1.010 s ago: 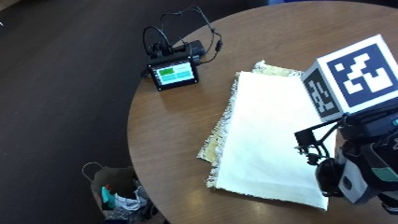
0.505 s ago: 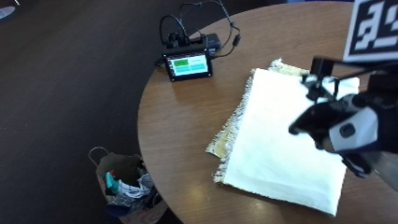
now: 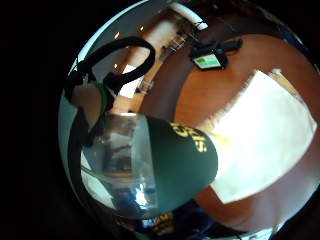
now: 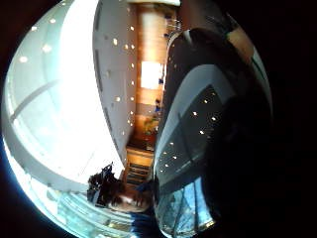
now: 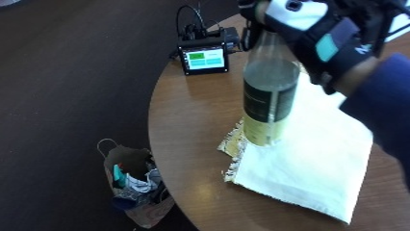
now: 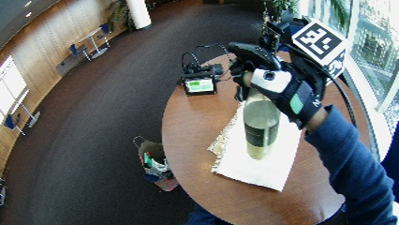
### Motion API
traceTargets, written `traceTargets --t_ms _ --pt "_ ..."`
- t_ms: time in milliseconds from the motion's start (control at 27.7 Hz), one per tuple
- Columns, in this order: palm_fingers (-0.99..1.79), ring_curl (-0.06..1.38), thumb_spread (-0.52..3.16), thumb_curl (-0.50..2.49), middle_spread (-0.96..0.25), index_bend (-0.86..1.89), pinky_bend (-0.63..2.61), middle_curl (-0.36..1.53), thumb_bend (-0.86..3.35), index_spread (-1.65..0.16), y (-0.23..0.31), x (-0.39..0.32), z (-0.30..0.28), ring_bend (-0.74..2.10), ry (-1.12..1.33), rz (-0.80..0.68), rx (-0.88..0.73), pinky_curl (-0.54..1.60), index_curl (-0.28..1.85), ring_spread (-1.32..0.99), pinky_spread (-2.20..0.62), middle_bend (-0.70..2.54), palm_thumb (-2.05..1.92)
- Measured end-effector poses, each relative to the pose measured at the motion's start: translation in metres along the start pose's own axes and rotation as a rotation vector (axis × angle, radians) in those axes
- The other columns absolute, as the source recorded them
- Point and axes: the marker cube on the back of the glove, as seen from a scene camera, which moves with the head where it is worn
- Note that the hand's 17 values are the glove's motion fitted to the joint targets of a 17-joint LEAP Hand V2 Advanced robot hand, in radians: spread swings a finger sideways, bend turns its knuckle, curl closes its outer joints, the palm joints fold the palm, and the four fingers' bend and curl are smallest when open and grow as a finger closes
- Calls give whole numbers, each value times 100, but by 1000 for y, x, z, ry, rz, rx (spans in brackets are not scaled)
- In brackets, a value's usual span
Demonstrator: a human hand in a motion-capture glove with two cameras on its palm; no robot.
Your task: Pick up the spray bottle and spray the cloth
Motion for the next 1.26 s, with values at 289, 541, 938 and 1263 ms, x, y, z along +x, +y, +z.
traceTargets --t_ms 289,541,938,1263 --pt "110 44 76 72 -11 3 35 54 -2 -25 -101 30 22 71 -201 -14 236 34 20 -20 -14 88 91" --pt "110 43 87 70 -11 3 32 54 -1 -24 -130 51 23 67 -117 46 264 34 18 -20 -13 92 91" --pt "29 38 105 56 -5 7 57 39 -5 -39 -12 118 -20 50 270 -95 95 40 11 -12 14 45 71" --pt "62 32 113 50 -5 18 36 38 -3 -39 147 204 -53 51 396 -57 520 32 19 -12 21 45 66"
